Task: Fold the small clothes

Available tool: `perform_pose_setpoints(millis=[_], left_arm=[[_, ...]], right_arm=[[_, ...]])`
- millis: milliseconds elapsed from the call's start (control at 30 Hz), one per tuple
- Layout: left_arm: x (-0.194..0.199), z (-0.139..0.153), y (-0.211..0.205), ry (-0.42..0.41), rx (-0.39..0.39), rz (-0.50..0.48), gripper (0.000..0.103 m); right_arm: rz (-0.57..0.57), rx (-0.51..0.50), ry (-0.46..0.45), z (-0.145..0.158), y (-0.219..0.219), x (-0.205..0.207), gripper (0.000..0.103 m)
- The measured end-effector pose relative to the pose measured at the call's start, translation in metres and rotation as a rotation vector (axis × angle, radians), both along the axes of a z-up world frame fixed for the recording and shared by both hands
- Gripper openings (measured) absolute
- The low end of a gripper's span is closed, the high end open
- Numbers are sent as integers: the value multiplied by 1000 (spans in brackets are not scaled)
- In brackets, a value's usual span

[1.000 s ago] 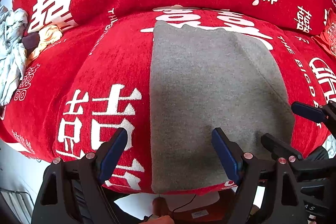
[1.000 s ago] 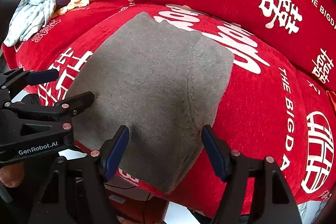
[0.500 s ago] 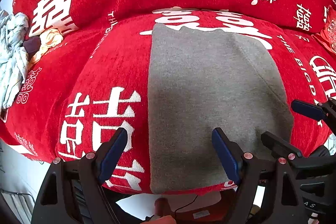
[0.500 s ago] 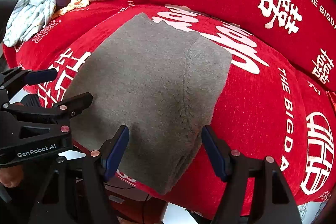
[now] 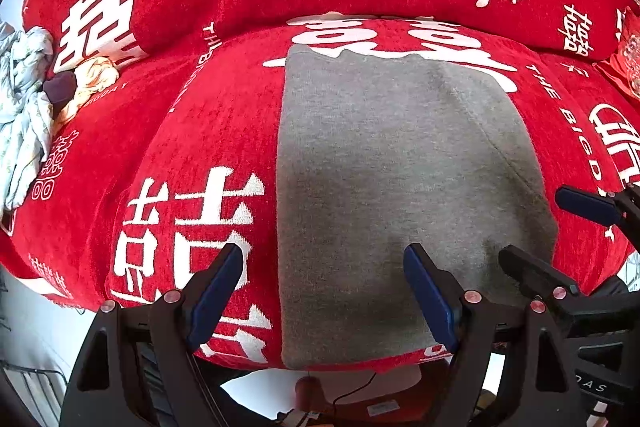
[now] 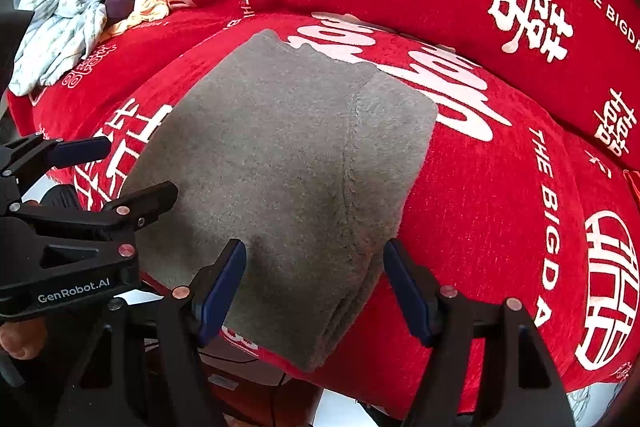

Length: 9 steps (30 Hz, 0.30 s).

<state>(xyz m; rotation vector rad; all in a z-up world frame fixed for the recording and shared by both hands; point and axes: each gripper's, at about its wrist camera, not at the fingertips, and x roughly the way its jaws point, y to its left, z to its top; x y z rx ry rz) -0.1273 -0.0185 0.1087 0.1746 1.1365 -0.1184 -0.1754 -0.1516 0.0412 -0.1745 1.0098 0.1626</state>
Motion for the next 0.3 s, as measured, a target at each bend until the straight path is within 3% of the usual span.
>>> perform_pose_setpoints(millis=[300], left_arm=[[0,-1,-3,9,-1,-3,83]], right_arm=[[-4,20,3,-3,-5,-1,75]])
